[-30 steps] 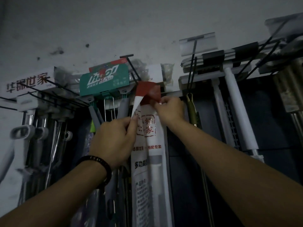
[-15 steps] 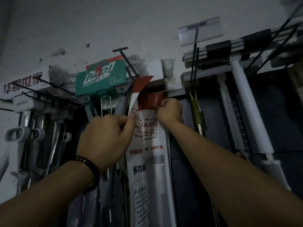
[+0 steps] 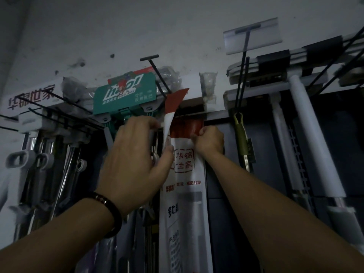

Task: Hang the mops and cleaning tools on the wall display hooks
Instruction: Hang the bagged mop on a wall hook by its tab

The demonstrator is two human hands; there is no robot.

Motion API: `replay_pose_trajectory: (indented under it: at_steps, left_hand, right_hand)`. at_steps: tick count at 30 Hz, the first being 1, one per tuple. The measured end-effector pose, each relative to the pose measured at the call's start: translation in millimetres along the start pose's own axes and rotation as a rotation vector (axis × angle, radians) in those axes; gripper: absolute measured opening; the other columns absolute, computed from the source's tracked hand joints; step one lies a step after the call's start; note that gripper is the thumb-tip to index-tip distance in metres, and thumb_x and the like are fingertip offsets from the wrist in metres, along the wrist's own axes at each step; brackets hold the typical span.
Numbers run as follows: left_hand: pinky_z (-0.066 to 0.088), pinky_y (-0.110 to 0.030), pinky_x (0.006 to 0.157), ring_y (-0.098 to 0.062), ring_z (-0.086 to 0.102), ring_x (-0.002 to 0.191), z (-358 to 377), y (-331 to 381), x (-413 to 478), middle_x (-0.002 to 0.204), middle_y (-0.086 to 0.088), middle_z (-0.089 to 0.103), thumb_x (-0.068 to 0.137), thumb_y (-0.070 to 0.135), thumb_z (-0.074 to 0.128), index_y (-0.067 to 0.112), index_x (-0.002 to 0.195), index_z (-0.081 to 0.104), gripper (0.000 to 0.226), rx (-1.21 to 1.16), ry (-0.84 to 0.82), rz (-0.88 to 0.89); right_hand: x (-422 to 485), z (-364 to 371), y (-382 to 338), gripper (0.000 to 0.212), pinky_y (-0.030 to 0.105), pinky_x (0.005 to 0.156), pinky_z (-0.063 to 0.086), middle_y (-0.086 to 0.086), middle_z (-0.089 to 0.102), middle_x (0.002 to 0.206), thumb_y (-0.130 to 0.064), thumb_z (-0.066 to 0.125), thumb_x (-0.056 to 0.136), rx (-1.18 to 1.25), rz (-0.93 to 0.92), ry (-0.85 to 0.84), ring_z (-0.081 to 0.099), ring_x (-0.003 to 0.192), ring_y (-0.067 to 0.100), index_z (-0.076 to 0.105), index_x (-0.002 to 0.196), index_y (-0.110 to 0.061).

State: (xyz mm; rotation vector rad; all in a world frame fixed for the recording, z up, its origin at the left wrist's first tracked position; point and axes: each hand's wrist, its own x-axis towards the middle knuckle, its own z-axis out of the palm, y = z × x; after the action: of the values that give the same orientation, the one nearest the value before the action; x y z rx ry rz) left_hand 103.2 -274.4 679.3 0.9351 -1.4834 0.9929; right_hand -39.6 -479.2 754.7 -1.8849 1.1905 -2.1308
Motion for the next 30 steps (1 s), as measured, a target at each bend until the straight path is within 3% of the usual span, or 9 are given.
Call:
replay_pose_trajectory:
  at_steps: [3,6,8,12,16,18,21,26,30]
  left_hand:
    - [0.041,-0.028,0.093,-0.007,0.048,0.117,1.4,0.3,-3.8,0.127,0.014,0.048,0.097,0.046,0.056,0.029,0.134,0.046,0.043,-0.079,-0.102,0.032]
    - [0.040,-0.030,0.110,-0.005,0.042,0.135,6.7,0.5,-6.5,0.146,0.016,0.042,0.096,0.047,0.058,0.030,0.146,0.038,0.056,-0.148,-0.145,0.073]
    - [0.030,-0.032,0.121,-0.007,0.029,0.150,12.5,1.5,-7.2,0.161,0.013,0.031,0.096,0.055,0.056,0.031,0.151,0.032,0.065,-0.181,-0.178,0.073]
    - [0.014,-0.032,0.126,-0.008,0.005,0.158,26.5,3.8,-11.6,0.173,0.007,0.002,0.094,0.067,0.050,0.035,0.159,0.016,0.080,-0.206,-0.267,0.047]
    - [0.005,-0.032,0.126,-0.009,-0.009,0.158,36.1,1.1,-14.2,0.172,0.008,-0.015,0.096,0.069,0.041,0.033,0.163,-0.001,0.087,-0.177,-0.313,0.069]
    - [0.002,-0.032,0.127,-0.009,-0.015,0.158,40.4,-1.2,-14.6,0.172,0.007,-0.018,0.097,0.070,0.040,0.032,0.163,-0.004,0.088,-0.173,-0.321,0.083]
    - [0.002,-0.036,0.129,-0.012,-0.018,0.158,47.8,-5.3,-12.3,0.171,0.005,-0.019,0.097,0.070,0.040,0.031,0.164,-0.004,0.089,-0.168,-0.330,0.098]
    - [0.000,-0.033,0.126,-0.011,-0.018,0.157,59.9,-13.2,-3.0,0.170,0.009,-0.022,0.097,0.067,0.045,0.034,0.163,-0.004,0.089,-0.228,-0.401,0.094]
    - [0.004,-0.035,0.127,-0.013,-0.015,0.158,78.1,-18.6,2.1,0.171,0.006,-0.020,0.096,0.066,0.049,0.032,0.163,-0.002,0.091,-0.201,-0.445,0.083]
  right_hand:
    - [-1.7,-11.6,1.1,0.033,0.022,0.050,0.042,0.000,0.062,0.071,-0.032,0.078,0.089,-0.033,-0.010,-0.026,0.061,0.064,0.018,0.058,0.068,-0.016]
    - [-10.2,-30.6,-6.7,0.029,0.031,0.067,0.055,-0.001,0.059,0.083,-0.040,0.075,0.091,-0.121,-0.021,-0.018,0.062,0.079,0.019,0.061,0.095,-0.015]
    - [-15.8,-43.4,-20.7,0.031,0.036,0.076,0.058,0.000,0.064,0.091,-0.044,0.069,0.095,-0.107,-0.069,0.024,0.065,0.085,0.020,0.063,0.104,-0.015]
    - [-44.0,-77.4,-71.5,0.057,0.035,0.062,0.057,0.007,0.078,0.079,-0.057,0.049,0.102,0.139,-0.084,-0.037,0.075,0.071,0.022,0.076,0.085,-0.010]
    - [-66.7,-105.5,-99.1,0.053,0.016,0.044,0.048,0.007,0.080,0.083,-0.053,0.055,0.104,0.161,-0.138,-0.181,0.074,0.061,0.012,0.077,0.092,-0.006]
    - [-69.7,-109.6,-100.5,0.049,0.020,0.046,0.052,0.013,0.079,0.085,-0.046,0.062,0.101,0.112,-0.164,-0.201,0.076,0.066,0.019,0.077,0.093,0.000]
    - [-69.3,-107.6,-100.2,0.030,0.042,0.066,0.066,0.017,0.076,0.082,-0.025,0.076,0.090,-0.067,-0.253,-0.166,0.075,0.076,0.030,0.073,0.081,0.004]
    - [-58.7,-100.1,-92.6,0.029,0.023,0.059,0.050,-0.002,0.070,0.068,-0.020,0.079,0.090,-0.167,-0.220,-0.105,0.068,0.062,0.009,0.067,0.064,-0.015]
    - [-45.4,-86.3,-77.6,0.026,0.028,0.066,0.057,-0.003,0.070,0.070,-0.021,0.078,0.086,-0.207,-0.177,-0.081,0.069,0.071,0.013,0.066,0.064,-0.015]
